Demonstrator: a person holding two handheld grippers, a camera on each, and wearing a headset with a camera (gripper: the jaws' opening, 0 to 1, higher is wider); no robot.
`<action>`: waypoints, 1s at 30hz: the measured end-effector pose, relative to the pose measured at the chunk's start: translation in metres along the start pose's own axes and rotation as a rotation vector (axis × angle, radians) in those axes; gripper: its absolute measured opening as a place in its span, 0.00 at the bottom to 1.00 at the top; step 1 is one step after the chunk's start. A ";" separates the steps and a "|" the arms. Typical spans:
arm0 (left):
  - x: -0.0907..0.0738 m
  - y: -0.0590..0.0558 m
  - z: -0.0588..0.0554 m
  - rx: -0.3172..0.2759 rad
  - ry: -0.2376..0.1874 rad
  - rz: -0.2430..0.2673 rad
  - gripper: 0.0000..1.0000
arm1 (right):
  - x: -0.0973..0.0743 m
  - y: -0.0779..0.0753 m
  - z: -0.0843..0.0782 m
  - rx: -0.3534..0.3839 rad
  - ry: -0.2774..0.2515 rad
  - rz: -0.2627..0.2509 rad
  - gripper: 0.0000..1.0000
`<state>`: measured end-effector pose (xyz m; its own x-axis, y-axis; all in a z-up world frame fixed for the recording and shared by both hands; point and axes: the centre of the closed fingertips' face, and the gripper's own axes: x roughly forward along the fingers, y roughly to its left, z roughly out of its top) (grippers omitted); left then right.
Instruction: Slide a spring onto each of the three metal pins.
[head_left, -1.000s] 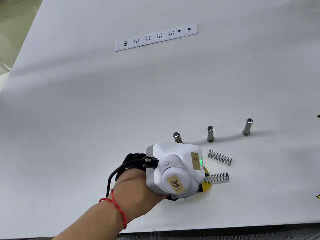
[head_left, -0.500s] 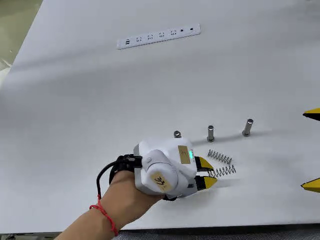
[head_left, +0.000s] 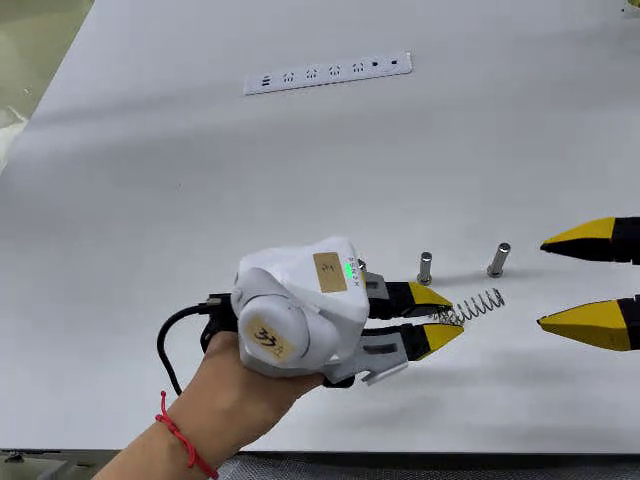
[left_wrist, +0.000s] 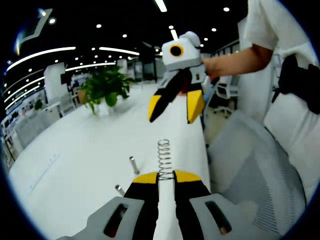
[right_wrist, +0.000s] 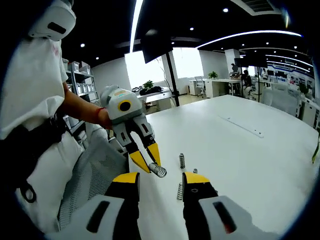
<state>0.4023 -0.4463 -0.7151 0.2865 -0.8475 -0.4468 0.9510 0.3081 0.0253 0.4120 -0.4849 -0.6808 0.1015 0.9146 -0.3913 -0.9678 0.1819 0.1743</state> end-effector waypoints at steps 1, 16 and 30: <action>-0.001 0.000 0.003 0.000 -0.010 0.001 0.11 | 0.001 0.001 0.002 -0.001 0.002 0.003 0.33; -0.009 -0.006 0.028 -0.001 -0.106 0.008 0.11 | 0.006 0.015 0.017 0.064 -0.021 0.069 0.21; -0.007 -0.009 0.034 0.010 -0.118 -0.005 0.11 | 0.004 0.017 0.023 0.085 -0.038 0.083 0.14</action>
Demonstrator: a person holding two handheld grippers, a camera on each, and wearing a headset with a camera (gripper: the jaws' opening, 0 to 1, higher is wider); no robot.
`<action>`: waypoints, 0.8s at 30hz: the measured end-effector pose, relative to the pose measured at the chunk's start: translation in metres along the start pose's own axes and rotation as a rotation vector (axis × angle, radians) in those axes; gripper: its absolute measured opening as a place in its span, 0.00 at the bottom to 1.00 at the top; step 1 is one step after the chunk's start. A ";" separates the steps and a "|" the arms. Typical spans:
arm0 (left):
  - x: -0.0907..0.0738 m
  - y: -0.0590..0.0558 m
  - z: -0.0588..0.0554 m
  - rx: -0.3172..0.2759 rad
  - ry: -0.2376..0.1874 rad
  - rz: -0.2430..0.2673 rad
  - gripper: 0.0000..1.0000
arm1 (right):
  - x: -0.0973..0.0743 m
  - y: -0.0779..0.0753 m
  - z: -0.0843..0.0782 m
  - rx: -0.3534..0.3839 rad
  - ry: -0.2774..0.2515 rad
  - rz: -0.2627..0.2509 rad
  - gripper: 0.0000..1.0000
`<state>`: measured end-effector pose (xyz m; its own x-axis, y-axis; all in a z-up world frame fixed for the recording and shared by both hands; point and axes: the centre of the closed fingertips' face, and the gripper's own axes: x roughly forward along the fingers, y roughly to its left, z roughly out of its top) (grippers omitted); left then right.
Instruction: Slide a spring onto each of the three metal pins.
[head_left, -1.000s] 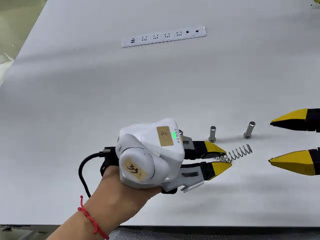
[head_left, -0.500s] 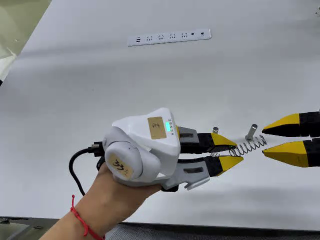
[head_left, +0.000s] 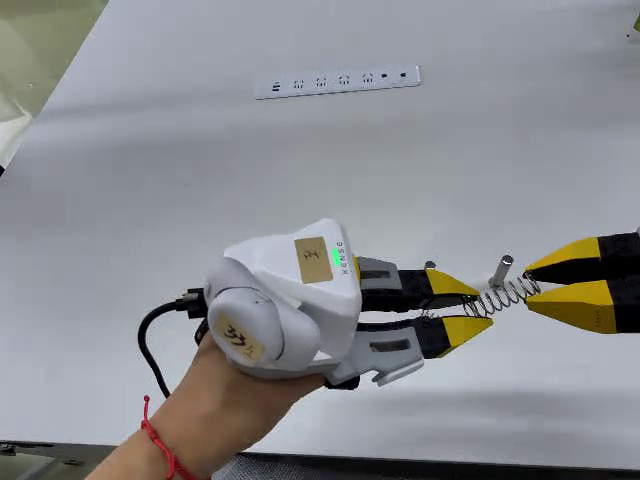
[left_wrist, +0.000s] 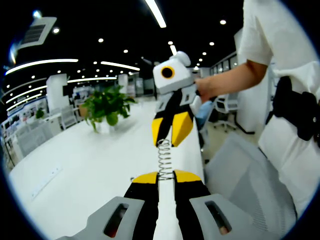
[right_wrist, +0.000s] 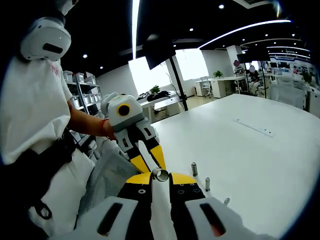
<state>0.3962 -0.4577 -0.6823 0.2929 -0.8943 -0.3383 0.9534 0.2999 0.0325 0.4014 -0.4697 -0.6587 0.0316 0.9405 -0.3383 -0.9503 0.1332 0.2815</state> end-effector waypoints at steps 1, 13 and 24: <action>0.000 0.000 0.000 0.001 0.001 -0.001 0.11 | 0.000 0.000 0.000 0.000 0.001 0.001 0.14; 0.000 -0.001 -0.001 -0.003 0.003 -0.010 0.11 | 0.000 0.001 0.001 -0.022 0.012 0.003 0.12; 0.002 -0.003 -0.002 -0.012 0.004 -0.022 0.11 | 0.003 0.007 0.005 -0.082 0.055 0.012 0.12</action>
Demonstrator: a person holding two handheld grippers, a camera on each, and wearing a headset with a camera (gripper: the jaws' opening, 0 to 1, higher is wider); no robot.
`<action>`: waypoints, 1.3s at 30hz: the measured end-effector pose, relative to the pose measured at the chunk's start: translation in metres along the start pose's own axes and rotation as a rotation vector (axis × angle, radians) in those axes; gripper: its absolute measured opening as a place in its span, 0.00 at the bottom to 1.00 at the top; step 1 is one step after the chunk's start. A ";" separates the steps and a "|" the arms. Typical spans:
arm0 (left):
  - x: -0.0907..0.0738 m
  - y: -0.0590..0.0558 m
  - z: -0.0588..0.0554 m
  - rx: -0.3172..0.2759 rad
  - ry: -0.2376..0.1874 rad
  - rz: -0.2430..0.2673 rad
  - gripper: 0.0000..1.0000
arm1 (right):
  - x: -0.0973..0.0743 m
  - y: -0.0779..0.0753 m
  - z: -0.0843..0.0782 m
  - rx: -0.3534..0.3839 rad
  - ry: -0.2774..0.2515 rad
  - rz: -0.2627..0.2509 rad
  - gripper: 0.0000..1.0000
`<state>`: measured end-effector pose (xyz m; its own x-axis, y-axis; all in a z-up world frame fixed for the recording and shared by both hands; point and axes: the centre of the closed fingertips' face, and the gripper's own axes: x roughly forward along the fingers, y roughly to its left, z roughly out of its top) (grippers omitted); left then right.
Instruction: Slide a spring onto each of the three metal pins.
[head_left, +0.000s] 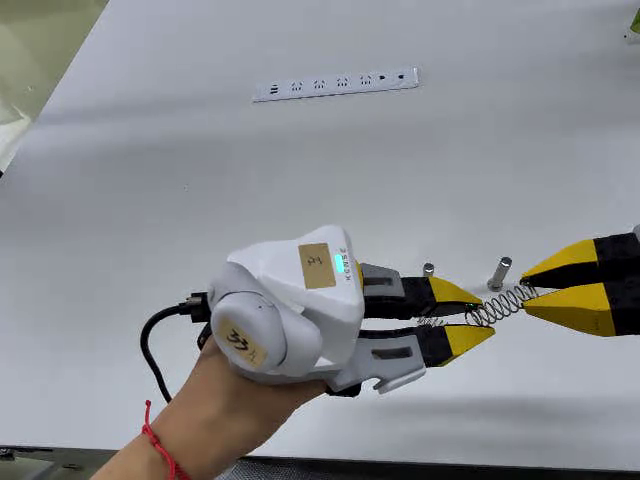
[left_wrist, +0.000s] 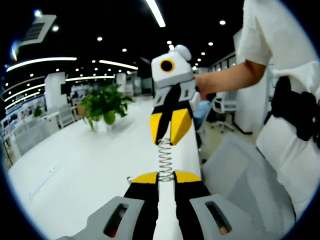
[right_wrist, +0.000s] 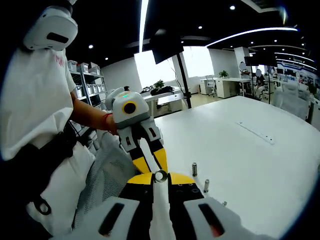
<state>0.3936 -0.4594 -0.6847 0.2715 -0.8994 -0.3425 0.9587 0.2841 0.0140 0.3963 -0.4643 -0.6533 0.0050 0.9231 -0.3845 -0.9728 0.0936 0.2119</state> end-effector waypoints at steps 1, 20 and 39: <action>0.000 0.000 0.000 -0.002 0.000 -0.001 0.11 | 0.001 0.000 0.000 -0.006 0.007 0.001 0.12; 0.003 -0.002 0.000 -0.013 -0.007 -0.011 0.11 | 0.006 0.007 0.005 -0.171 0.130 0.010 0.12; 0.004 -0.006 -0.001 -0.033 -0.027 -0.008 0.10 | 0.005 0.010 0.008 -0.218 0.172 0.023 0.13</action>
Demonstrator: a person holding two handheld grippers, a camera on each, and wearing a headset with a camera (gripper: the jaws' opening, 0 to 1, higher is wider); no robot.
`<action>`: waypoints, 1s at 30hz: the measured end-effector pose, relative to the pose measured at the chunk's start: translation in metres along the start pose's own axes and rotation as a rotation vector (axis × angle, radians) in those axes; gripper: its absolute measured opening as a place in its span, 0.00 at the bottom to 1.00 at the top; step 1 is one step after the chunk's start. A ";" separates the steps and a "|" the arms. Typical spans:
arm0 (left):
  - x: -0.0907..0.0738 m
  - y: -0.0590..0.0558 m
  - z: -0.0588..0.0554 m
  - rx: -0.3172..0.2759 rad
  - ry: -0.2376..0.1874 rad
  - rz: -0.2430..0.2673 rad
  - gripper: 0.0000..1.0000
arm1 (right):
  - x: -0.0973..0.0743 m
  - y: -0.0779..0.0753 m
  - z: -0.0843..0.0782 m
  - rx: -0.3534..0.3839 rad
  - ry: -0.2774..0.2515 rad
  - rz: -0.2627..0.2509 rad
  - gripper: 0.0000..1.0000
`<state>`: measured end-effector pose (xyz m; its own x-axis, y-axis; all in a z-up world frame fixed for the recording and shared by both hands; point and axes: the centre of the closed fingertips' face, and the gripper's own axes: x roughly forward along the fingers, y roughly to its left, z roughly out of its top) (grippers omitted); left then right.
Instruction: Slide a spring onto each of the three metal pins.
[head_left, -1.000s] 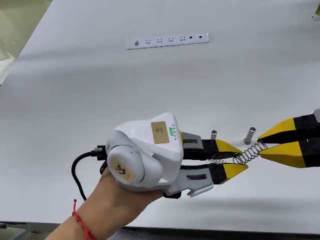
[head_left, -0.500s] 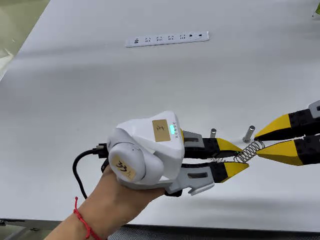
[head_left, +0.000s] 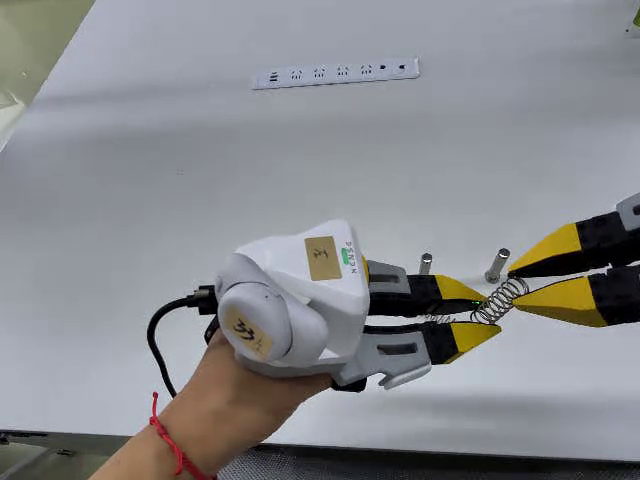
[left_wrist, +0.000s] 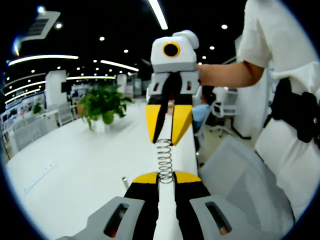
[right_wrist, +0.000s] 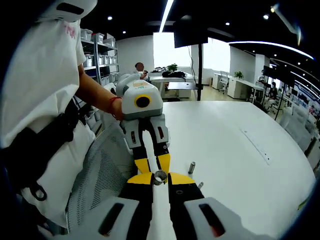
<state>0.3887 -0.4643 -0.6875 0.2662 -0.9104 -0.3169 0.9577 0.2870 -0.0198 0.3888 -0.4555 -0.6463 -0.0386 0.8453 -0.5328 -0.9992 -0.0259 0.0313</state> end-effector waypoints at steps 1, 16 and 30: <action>0.000 -0.001 0.000 -0.001 -0.001 -0.001 0.10 | -0.001 0.000 0.000 0.000 0.002 0.000 0.14; 0.002 -0.001 0.004 0.005 -0.014 0.001 0.10 | 0.006 0.002 -0.010 -0.174 0.215 0.122 0.21; 0.005 -0.001 0.005 0.011 -0.023 0.001 0.10 | 0.015 0.010 -0.013 -0.332 0.395 0.269 0.17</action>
<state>0.3901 -0.4709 -0.6842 0.2693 -0.9166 -0.2954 0.9586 0.2846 -0.0092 0.3783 -0.4495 -0.6647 -0.2302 0.5245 -0.8197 -0.9015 -0.4321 -0.0234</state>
